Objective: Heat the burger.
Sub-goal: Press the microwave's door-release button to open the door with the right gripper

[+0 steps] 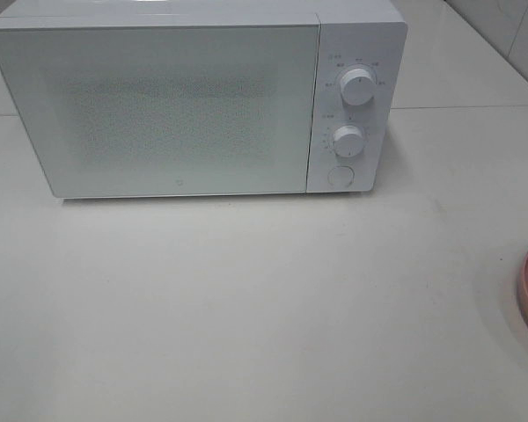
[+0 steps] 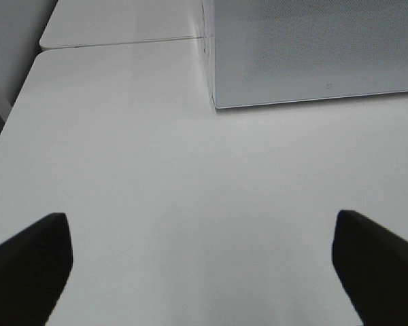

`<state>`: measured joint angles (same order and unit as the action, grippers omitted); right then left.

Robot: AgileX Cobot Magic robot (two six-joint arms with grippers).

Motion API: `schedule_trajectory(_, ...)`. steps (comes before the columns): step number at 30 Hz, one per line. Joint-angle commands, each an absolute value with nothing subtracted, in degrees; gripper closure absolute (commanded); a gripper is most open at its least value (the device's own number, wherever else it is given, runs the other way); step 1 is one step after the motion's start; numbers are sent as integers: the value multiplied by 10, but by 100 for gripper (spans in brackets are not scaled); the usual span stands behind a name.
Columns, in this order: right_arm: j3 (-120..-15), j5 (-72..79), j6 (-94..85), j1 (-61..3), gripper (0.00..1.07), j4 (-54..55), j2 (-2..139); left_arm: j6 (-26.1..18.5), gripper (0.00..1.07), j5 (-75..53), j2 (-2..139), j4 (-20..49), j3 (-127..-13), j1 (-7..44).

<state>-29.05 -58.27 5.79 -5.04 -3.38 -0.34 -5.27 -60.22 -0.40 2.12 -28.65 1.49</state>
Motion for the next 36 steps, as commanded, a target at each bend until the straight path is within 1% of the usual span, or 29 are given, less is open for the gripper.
schedule_trajectory(1, -289, -576, 54, -52, 44, -35, -17, -53, 10, -596, -17, 21, -285, 18)
schedule_trajectory(14, -289, -576, 54, -52, 43, -35, -17, -53, 10, -596, -17, 21, -285, 18)
schedule_trajectory(15, -289, -576, 56, -52, 41, -35, -17, -53, 10, -596, -17, 21, -285, 18)
schedule_trajectory(16, -289, -576, 56, -52, 41, -35, -17, -53, 10, -596, -17, 21, -285, 18)
schedule_trajectory(18, -292, -575, 58, -52, 33, -34, -17, -53, 10, -596, -17, 21, -285, 18)
schedule_trajectory(19, -292, -575, 58, -52, 33, -34, -17, -53, 10, -596, -17, 21, -285, 18)
schedule_trajectory(20, -299, -574, 59, -52, 26, -33, -16, -53, 10, -596, -17, 21, -285, 18)
schedule_trajectory(21, -299, -574, 59, -52, 26, -33, -16, -53, 10, -596, -17, 21, -285, 18)
schedule_trajectory(23, -315, -572, 61, -52, 23, -33, 0, -53, 10, -596, -17, 21, -285, 18)
schedule_trajectory(27, -327, -563, 61, -52, 24, -33, 30, -53, 10, -596, -17, 21, -285, 18)
schedule_trajectory(36, -328, -469, 61, -52, 27, -33, 148, -53, 10, -596, -17, 21, -285, 18)
